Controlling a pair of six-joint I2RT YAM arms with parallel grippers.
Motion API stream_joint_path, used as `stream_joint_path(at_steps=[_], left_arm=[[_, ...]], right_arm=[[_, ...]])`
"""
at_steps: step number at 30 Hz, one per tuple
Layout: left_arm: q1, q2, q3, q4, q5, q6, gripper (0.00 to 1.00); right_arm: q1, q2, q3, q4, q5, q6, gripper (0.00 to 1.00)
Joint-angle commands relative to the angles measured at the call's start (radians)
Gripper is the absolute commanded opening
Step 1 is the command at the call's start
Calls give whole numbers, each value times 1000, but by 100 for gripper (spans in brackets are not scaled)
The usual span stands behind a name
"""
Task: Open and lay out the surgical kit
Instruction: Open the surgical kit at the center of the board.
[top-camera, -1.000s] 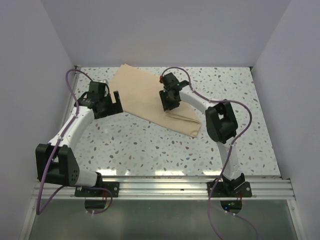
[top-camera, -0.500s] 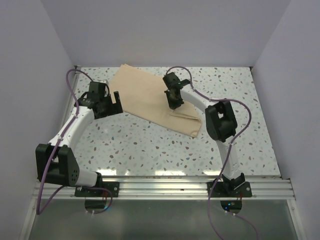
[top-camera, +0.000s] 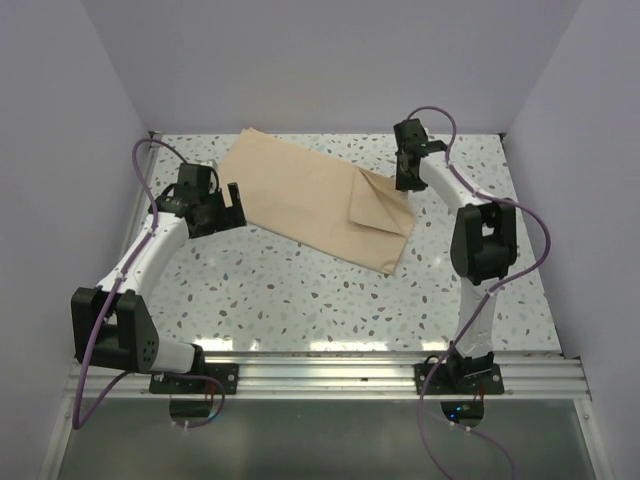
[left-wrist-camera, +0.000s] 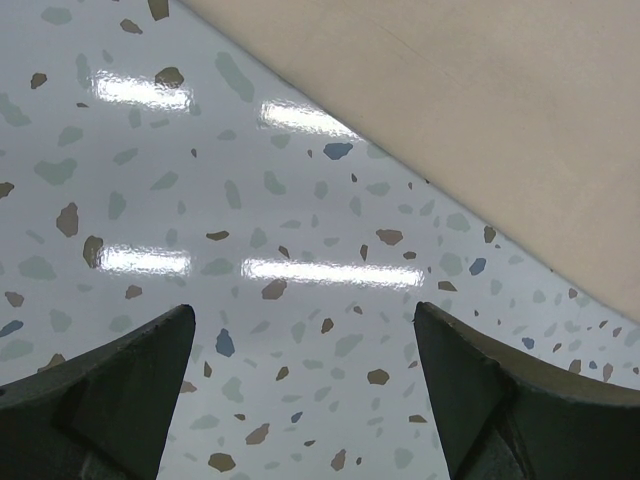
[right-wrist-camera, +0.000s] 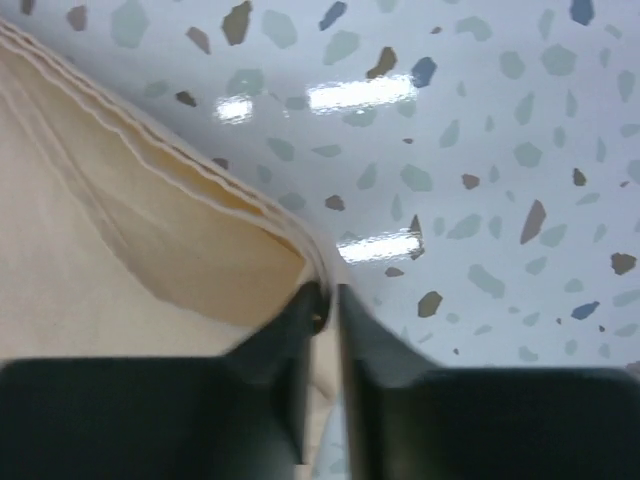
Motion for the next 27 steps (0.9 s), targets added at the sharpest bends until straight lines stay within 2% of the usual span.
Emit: stream_joint_path(at_steps=[1,2,3,8,15,18,19,21,27], left_arm=[[8,-27,30,-15,16,8,95],[8,-30,31,-18,13,9,95],[8,-33,33,-21,7,12,95],[8,-46,22,-37,-7,23,95],[6,-48,4,-26,2,14,95],[8,-39,7,-21,3,12,95],[8,-36,8,-21,2,9,95],[8,-28,10,-17,3,8,95],[6,-17,4,2,17,-18,95]], right_arm=[[-3,21,39,-21,102,1,56],[-10,34,54,-40,151,16,89],[-24,45,67,-54,168,21,98],[-44,4,68,-48,194,36,98],[-41,-181,-43,86,63,38,99],[-38,-292,-155,219,-68,33,99],[-36,-312,-209,286,-177,27,99],[-20,-343,-248,334,-264,12,98],[77,-236,-217,259,-362,-17,98]])
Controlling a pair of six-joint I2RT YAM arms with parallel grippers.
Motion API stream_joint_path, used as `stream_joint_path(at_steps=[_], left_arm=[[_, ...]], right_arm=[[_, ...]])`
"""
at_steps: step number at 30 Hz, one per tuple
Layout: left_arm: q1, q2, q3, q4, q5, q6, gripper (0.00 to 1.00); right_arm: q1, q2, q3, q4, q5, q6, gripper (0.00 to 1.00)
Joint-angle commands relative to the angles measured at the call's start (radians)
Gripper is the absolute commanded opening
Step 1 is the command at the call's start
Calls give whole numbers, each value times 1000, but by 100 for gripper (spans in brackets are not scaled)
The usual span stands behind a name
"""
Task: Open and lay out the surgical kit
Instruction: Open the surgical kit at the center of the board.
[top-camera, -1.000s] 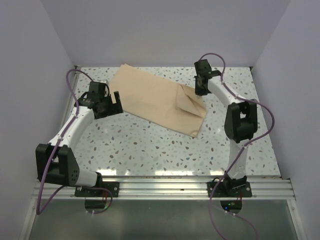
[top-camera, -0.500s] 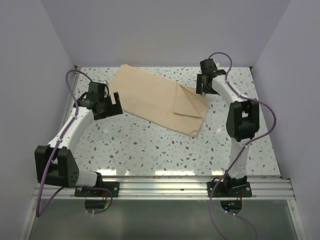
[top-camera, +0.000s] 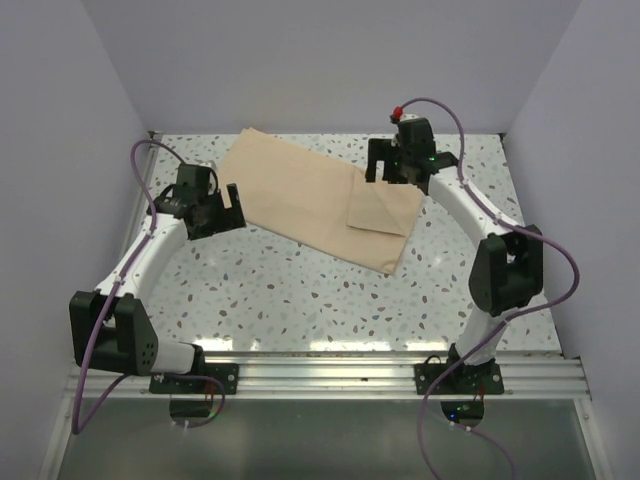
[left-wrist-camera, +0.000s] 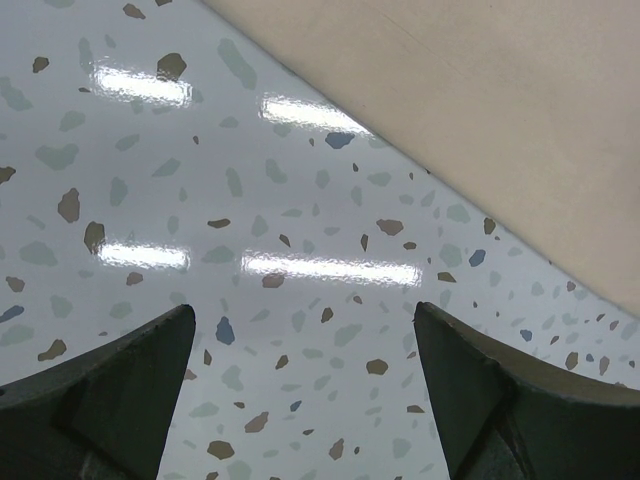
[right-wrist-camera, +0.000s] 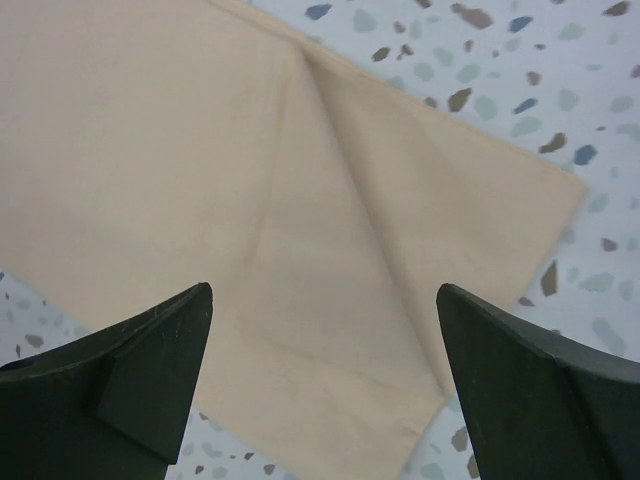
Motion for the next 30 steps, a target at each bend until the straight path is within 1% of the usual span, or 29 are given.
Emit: stream_joint_path(at_steps=[1,5,8,12,13,15,17,21,26,29,30], left_arm=[[6,1,4,29,17,-19,94],[6,2,-1,30,13,-22,94],[6,1,-4,29,8,-25,94],[6,-4,-10,32,5,-31,94],[6,-4,-12,30,5,-31,95],[6,-2,-18,35,3,-31,94],[6,1,-18,35,2,-31,94],[6,7,-10,40,2,-31,95],[6,21,-10,43,0,-28,94],[5,24,-16,50,5,-30,94],[6,25,-18,53,6,-30,95]], right_arm=[[67,92,18,-3,-124,-30,98],[161,167,80,-58,-127,-74,98],[193,221,128,-97,-89,-87,98],[195,290,169,-129,-75,-85,98],[193,309,207,-165,-72,-88,97],[201,364,246,-195,-60,-102,95],[205,385,275,-219,-32,-102,94],[213,434,318,-271,26,-113,87],[225,422,295,-301,48,-120,83],[231,405,257,-294,43,-122,77],[233,404,243,-294,42,-120,71]])
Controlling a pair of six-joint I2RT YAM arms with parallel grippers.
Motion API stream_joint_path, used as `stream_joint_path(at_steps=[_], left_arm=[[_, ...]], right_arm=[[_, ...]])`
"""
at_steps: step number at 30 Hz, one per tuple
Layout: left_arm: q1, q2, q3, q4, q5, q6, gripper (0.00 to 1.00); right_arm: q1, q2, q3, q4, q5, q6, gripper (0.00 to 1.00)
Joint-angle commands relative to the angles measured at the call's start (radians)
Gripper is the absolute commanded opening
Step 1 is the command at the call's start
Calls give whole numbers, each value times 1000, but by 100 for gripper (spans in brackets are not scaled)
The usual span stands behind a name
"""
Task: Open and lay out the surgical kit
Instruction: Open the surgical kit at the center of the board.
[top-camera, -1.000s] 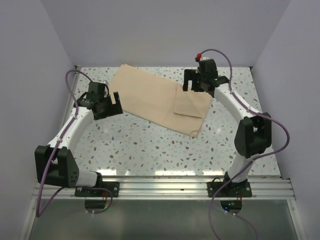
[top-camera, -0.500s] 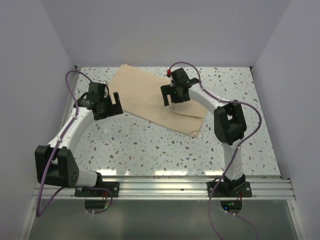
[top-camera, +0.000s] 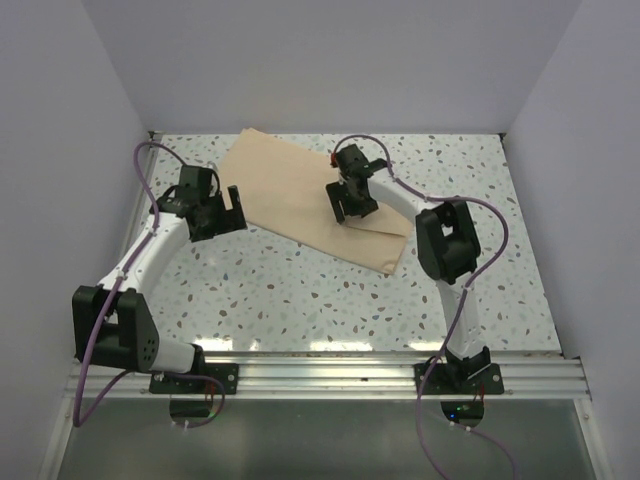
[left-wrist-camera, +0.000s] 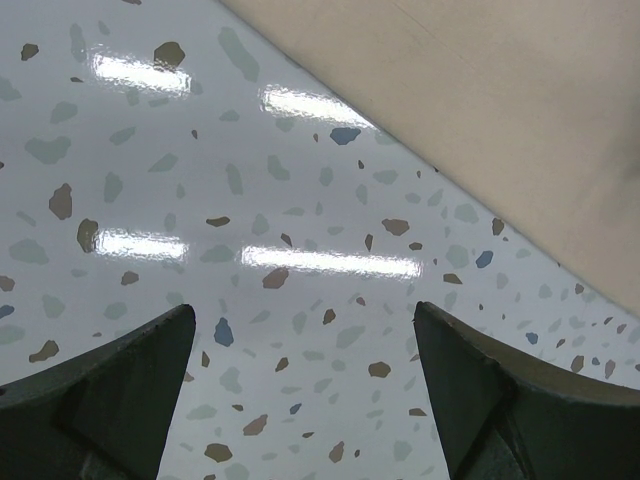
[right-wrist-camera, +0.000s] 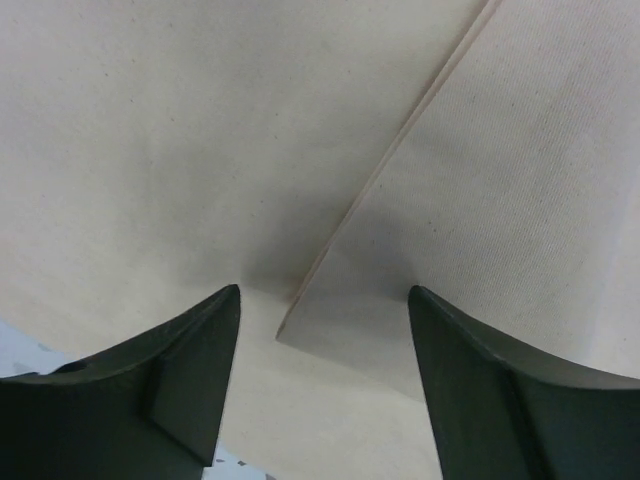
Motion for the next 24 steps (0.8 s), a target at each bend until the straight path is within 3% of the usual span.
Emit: stream_joint_path(at_steps=[1,6,15,24], left_arm=[[6,8,-4,42,8,-14,94],[6,14,3,44,11,-8,94],[6,14,19,31,13,0,95],[6,20,106,13,-19,10,97]], right_arm=[[12,-39,-30,-27,21,-15,67],[16,-21,-41,-36,16,-11,30],[15,-28,-18,-62,41,-19,3],[19,-137,34,-128,29,-20,0]])
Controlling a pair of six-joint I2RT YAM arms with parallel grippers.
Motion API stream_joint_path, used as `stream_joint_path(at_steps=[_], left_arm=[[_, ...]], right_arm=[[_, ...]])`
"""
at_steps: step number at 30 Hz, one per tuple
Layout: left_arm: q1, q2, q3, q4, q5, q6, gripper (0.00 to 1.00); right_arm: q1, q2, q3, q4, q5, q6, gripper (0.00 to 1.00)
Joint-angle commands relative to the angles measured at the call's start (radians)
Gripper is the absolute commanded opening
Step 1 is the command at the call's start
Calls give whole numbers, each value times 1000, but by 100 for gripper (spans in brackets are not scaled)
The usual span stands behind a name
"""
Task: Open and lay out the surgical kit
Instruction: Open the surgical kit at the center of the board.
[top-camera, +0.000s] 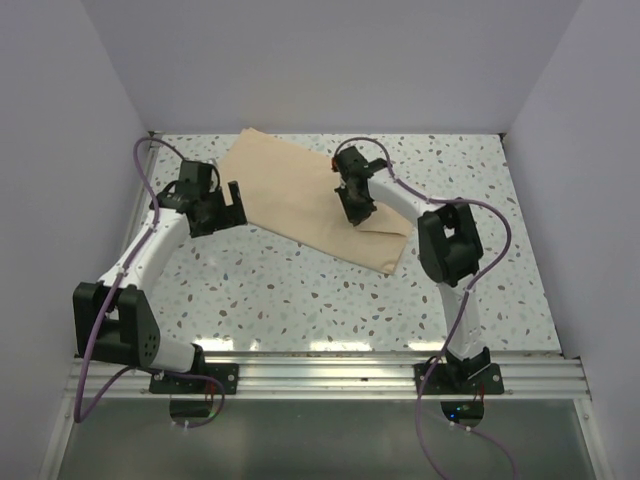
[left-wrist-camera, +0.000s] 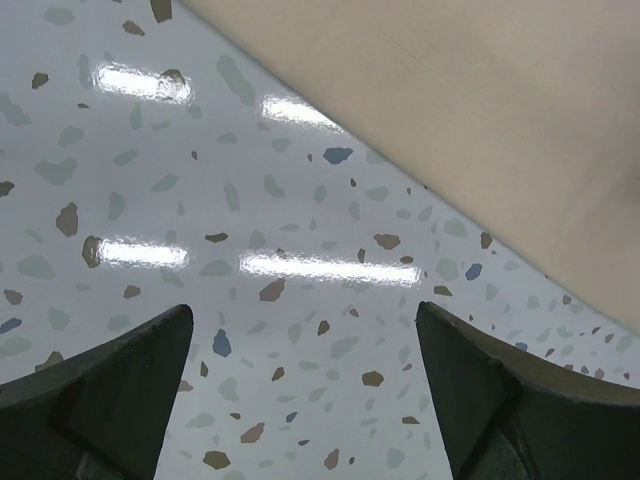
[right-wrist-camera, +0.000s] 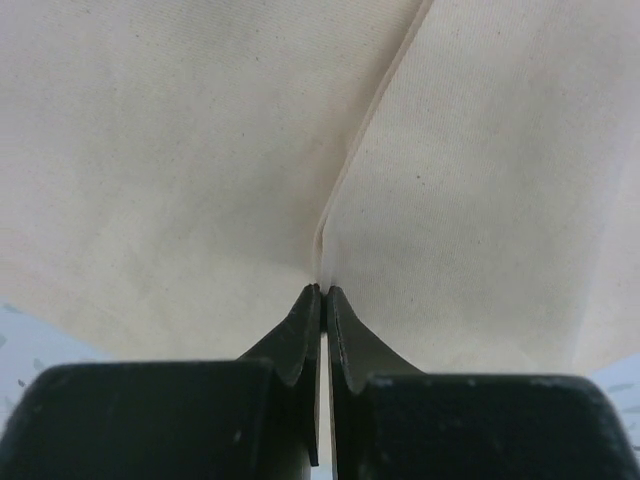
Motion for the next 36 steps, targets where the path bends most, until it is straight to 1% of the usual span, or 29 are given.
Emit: stream_joint_path(at_steps=[1,2,3,6,8,11,12,13,14,15,16,17,18,21,22,26,27,28,29,34,36], left_arm=[[6,10,100,16,-17,11,98],[6,16,135,7,-17,14,98],[8,21,155,2,-50,17,99],[11,54,237,-7,-61,20,99],[17,68,307,-13,-67,19,99],[29,97,401,-16,-69,16,100],[32,116,422,-18,-70,12,99],[34,122,442,-19,-72,11,100],[34,130,471,-19,-75,9,99],[34,139,481,-16,-76,3,99],[34,142,482,-13,-76,0,99],[34,143,482,-3,-72,-4,100],[34,145,476,4,-69,-15,99],[34,142,436,36,-50,-38,99],[34,140,421,46,-46,-46,99],[34,150,366,85,-24,-75,99],[34,157,364,86,-3,-81,99],[34,162,364,89,0,-83,99],[34,162,366,94,2,-83,99],[34,186,395,82,-17,-69,99],[34,199,416,73,-17,-58,99]], right_arm=[[13,-133,59,-63,-18,-8,0],[20,-163,59,-69,-30,-6,0],[28,-177,56,-74,-44,-6,0],[86,-240,31,-112,-110,0,0],[154,-301,4,-124,-157,11,0],[264,-387,-100,-135,-210,37,0],[296,-451,-172,-140,-211,49,0],[351,-496,-211,-149,-208,73,0],[379,-533,-255,-154,-195,87,0],[404,-617,-341,-161,-187,107,0],[444,-655,-381,-183,-181,148,0],[458,-694,-421,-196,-173,170,0],[476,-781,-493,-225,-168,214,0],[479,-901,-605,-288,-127,300,0],[479,-967,-624,-305,-115,317,0],[479,-1065,-681,-379,-47,386,0],[479,-1079,-693,-408,-32,406,21],[479,-1085,-697,-416,-14,438,91],[479,-1101,-708,-416,-21,446,99],[479,-1108,-676,-390,5,491,98],[478,-1087,-619,-373,69,504,99]])
